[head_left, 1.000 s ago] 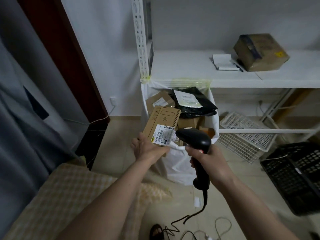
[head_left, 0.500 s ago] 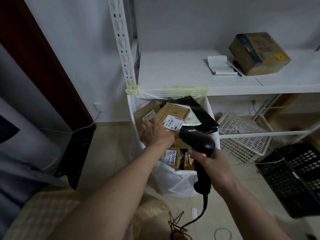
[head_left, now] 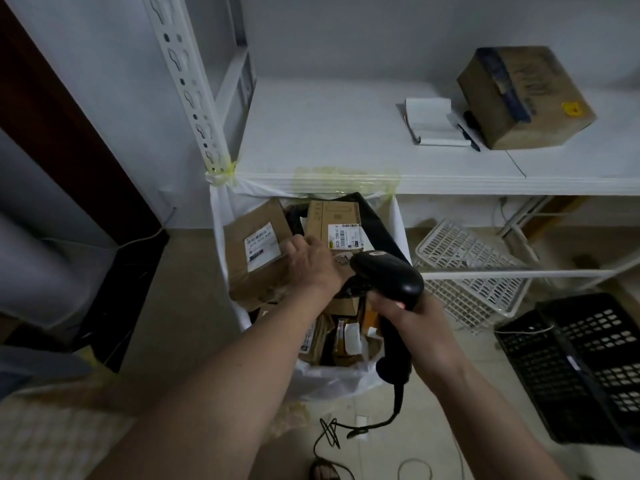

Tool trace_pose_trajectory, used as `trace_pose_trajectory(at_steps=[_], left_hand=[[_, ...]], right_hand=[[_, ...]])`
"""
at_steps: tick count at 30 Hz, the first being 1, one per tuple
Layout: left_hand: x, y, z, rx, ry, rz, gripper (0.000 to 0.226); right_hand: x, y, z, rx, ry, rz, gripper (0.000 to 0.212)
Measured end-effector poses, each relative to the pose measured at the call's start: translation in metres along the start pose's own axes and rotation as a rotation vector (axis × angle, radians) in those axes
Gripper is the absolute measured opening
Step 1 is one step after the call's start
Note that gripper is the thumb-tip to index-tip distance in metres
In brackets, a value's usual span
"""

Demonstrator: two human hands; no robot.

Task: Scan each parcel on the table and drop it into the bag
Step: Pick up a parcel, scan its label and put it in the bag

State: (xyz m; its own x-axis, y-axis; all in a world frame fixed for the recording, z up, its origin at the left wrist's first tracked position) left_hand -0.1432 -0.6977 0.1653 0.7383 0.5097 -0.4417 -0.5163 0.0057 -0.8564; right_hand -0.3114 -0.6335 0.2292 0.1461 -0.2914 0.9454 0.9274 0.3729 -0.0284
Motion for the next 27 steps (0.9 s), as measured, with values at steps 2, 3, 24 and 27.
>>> trace_pose_trajectory(at_steps=[2, 3, 24, 27], left_hand=[[0.0, 0.0, -0.001, 0.011, -0.014, 0.016, 0.079], [0.0, -0.001, -0.001, 0.014, -0.009, 0.047, 0.078], [0.314, -0.064, 0.286, -0.377, -0.639, 0.154, 0.03], [0.355, -0.057, 0.375, -0.406, -0.785, 0.188, 0.031]], right_hand=[[0.0, -0.001, -0.006, 0.015, -0.001, 0.021, 0.005], [0.001, -0.001, -0.008, 0.023, -0.004, 0.03, 0.004], [-0.029, 0.259, 0.092, 0.921, 0.008, 0.336, 0.02], [-0.052, 0.302, 0.152, 1.088, -0.002, 0.413, 0.026]])
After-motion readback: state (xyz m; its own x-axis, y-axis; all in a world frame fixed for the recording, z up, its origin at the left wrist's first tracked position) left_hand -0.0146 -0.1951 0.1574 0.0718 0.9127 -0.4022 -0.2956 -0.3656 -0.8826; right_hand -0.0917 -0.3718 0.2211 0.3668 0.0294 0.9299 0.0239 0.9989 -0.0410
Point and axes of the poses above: each hand's wrist, its own z-axis away from the middle knuckle, its own y-axis out of the palm, x = y × z, the point moved 4 cm from there along -z, towards the middle knuckle, and after that the axes turned 9 degrees about x, right-handed, at the moved point
